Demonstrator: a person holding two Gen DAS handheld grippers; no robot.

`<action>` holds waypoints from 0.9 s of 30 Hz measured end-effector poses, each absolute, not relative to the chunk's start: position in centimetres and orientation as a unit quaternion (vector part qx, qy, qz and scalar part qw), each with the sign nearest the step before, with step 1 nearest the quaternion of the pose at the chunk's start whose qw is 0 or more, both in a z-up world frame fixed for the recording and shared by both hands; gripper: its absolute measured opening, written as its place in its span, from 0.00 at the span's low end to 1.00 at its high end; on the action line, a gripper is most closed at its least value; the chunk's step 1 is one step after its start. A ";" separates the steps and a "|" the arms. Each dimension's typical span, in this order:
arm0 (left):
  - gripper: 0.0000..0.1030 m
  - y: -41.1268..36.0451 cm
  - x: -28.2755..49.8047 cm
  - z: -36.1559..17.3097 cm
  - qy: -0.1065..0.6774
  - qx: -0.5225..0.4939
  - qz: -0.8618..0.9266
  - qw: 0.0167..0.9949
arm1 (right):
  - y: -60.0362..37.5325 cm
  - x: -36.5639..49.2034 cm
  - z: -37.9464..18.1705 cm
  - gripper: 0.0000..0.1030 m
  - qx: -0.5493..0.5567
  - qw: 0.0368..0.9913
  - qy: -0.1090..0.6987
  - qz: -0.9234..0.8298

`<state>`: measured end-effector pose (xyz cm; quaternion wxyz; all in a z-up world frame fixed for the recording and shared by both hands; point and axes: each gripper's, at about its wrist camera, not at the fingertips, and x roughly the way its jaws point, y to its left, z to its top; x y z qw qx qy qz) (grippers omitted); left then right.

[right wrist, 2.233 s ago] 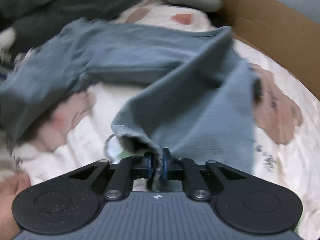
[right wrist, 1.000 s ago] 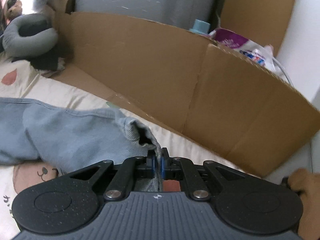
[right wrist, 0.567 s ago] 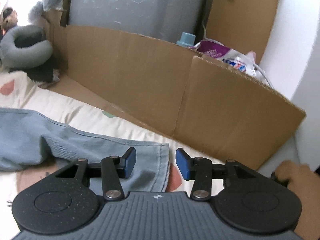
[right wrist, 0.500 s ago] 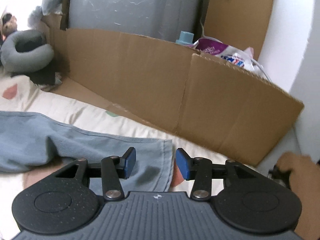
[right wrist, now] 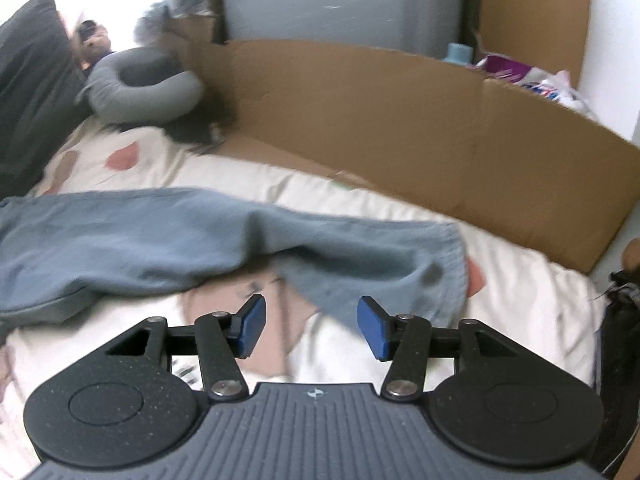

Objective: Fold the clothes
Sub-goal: 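Close the left gripper on the denim pants and lift them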

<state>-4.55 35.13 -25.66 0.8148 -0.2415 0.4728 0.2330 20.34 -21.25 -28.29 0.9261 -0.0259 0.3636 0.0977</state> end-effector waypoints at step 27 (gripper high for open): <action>0.24 36.8 -6.4 -34.2 0.344 -0.577 0.167 0.721 | -13.7 15.5 -31.2 0.56 -0.001 0.880 0.430 0.202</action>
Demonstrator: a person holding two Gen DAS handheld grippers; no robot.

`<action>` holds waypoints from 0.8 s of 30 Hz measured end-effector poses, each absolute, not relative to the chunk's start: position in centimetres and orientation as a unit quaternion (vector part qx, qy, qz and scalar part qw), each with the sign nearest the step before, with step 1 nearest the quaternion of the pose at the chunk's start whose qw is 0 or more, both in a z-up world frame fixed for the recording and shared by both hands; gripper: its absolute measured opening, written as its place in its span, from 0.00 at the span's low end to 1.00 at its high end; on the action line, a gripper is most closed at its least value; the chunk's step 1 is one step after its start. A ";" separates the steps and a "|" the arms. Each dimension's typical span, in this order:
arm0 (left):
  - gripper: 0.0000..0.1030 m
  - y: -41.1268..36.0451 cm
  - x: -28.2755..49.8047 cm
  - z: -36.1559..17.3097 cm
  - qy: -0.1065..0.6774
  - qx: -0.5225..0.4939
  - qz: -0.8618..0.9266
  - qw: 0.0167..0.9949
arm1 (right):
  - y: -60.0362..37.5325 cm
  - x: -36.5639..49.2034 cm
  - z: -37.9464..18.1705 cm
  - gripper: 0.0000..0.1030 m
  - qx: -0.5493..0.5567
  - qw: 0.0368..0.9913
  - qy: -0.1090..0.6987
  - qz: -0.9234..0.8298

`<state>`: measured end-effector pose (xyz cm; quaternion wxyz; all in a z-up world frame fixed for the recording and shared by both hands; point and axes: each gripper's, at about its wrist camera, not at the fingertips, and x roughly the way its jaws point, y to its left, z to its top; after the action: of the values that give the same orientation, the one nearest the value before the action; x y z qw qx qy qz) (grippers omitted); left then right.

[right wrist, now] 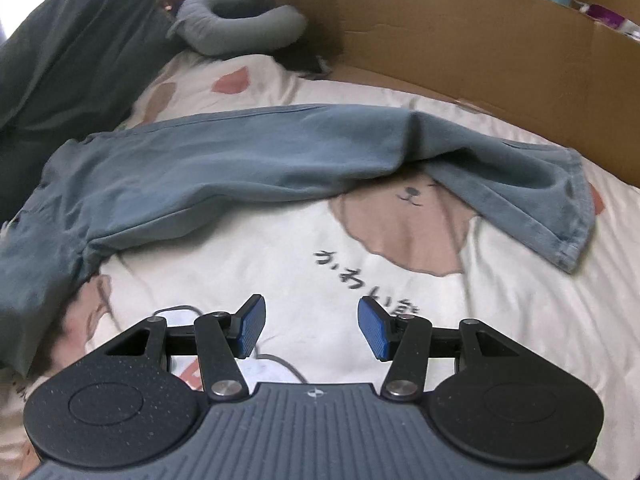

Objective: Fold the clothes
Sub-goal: 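Close the left gripper on the denim pants and lift them, then grasp a pant leg with the right gripper while the left gripper holds the pants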

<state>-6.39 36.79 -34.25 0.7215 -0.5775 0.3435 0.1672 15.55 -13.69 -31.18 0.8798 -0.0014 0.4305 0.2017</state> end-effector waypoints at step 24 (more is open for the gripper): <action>0.14 34.4 6.4 -23.1 0.277 -0.471 0.037 0.837 | -6.9 14.5 -29.6 0.57 0.005 0.850 0.431 0.303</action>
<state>6.41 34.44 -23.12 0.8370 -0.4705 0.2768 0.0372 14.49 -6.86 -29.59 0.8499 0.0046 0.4313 0.3029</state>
